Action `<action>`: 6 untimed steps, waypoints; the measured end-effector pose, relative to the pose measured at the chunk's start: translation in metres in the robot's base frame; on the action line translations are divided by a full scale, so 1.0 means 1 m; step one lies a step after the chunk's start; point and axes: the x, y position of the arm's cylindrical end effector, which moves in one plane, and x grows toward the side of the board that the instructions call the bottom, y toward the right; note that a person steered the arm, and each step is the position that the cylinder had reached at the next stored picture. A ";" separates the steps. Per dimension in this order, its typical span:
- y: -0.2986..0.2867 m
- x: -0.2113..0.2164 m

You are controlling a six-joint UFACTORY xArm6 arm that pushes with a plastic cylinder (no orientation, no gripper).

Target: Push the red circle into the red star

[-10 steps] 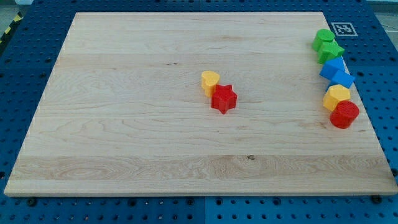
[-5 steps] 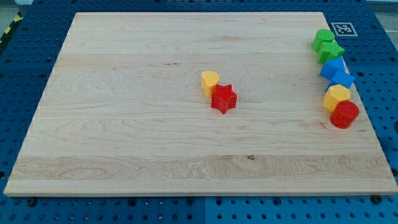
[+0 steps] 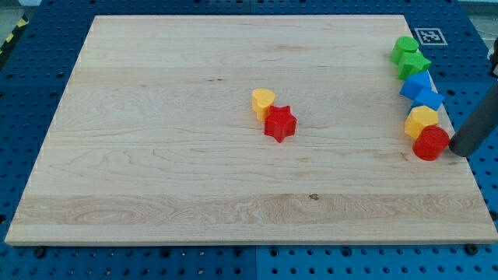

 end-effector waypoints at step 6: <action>-0.094 0.003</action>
